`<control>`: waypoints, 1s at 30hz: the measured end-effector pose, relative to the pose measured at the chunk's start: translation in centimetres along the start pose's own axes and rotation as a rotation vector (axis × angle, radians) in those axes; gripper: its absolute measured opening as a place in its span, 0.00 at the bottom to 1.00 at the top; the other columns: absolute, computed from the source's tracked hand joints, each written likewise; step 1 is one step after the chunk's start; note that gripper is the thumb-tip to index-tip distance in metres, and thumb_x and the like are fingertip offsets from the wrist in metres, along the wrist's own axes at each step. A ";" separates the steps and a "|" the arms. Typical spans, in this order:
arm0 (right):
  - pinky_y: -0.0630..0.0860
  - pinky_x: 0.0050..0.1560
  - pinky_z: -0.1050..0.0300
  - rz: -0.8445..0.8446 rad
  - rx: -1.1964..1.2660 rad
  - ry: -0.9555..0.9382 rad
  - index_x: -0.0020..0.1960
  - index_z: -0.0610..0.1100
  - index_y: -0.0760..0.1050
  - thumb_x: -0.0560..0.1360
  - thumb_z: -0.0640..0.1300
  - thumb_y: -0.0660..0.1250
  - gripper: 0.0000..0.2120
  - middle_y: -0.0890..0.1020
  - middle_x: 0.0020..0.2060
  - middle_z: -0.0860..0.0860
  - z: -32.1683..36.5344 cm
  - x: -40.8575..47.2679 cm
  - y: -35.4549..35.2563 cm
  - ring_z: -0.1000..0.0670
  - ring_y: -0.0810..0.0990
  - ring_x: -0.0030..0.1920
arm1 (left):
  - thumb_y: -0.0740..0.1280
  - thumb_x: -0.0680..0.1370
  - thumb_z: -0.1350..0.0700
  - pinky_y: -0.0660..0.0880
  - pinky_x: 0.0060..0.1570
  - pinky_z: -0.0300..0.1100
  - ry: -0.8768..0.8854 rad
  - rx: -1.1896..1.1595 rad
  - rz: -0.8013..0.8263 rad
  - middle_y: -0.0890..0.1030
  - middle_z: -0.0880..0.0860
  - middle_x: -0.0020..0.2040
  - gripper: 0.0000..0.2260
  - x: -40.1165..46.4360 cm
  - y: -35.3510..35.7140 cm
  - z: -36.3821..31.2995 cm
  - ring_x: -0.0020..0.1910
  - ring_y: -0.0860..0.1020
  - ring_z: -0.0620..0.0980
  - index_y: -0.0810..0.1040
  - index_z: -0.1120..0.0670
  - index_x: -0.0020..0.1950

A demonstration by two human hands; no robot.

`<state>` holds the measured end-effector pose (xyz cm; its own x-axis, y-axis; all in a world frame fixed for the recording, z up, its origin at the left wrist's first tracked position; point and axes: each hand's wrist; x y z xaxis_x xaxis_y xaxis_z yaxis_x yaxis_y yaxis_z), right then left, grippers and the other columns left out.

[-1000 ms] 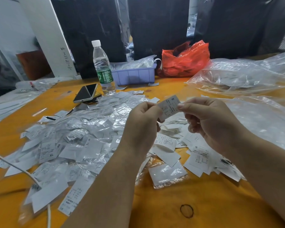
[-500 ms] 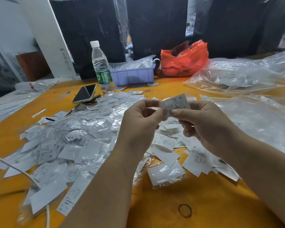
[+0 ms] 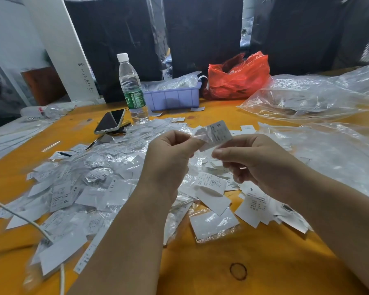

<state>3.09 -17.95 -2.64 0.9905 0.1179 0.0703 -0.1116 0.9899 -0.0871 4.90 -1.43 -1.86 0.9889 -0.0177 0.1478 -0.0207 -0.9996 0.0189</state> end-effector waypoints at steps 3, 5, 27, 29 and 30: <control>0.69 0.26 0.61 -0.077 0.019 -0.018 0.40 0.38 0.82 0.73 0.39 0.71 0.05 0.76 0.27 0.50 0.2 0.1 -0.3 0.53 0.71 0.28 | 0.74 0.72 0.58 0.64 0.26 0.37 0.008 -0.016 -0.016 0.71 0.44 0.25 0.10 0.1 -0.4 -0.3 0.24 0.66 0.42 0.75 0.52 0.35; 0.69 0.26 0.61 -0.110 0.045 -0.005 0.40 0.38 0.81 0.74 0.40 0.71 0.06 0.76 0.27 0.50 0.2 0.1 -0.3 0.53 0.70 0.28 | 0.74 0.72 0.59 0.64 0.26 0.37 0.008 -0.008 0.000 0.70 0.44 0.25 0.10 0.2 -0.5 -0.3 0.24 0.66 0.42 0.75 0.52 0.34; 0.70 0.50 0.63 -0.014 -0.907 -0.110 0.56 0.52 0.80 0.74 0.51 0.70 0.11 0.74 0.51 0.56 -2.3 0.1 0.7 0.57 0.73 0.53 | 0.67 0.71 0.62 0.70 0.34 0.39 0.115 0.952 -0.065 0.77 0.46 0.41 0.09 0.8 -1.2 1.7 0.40 0.75 0.44 0.76 0.47 0.41; 0.69 0.59 0.56 0.029 -0.971 -0.070 0.63 0.52 0.77 0.73 0.55 0.70 0.19 0.70 0.55 0.56 -2.5 0.2 0.9 0.54 0.67 0.61 | 0.67 0.70 0.61 0.70 0.33 0.38 0.059 0.923 0.029 0.77 0.46 0.40 0.09 0.8 -1.1 1.7 0.39 0.75 0.44 0.77 0.46 0.41; 0.68 0.60 0.55 0.040 -0.982 -0.063 0.65 0.52 0.76 0.72 0.56 0.70 0.22 0.69 0.55 0.56 -2.5 0.2 0.9 0.54 0.65 0.62 | 0.67 0.69 0.60 0.69 0.33 0.38 0.044 0.888 0.060 0.77 0.46 0.38 0.08 0.7 -1.1 1.6 0.38 0.75 0.45 0.77 0.46 0.41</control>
<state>3.40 -17.23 -5.23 0.9782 0.1824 0.0994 -0.0011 0.4831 -0.8756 5.87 -0.42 -3.37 0.9829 -0.0882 0.1615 0.0672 -0.6452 -0.7611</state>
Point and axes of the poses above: each hand's wrist, its own x-axis towards the middle knuckle, its own y-axis out of the palm, z = x × y
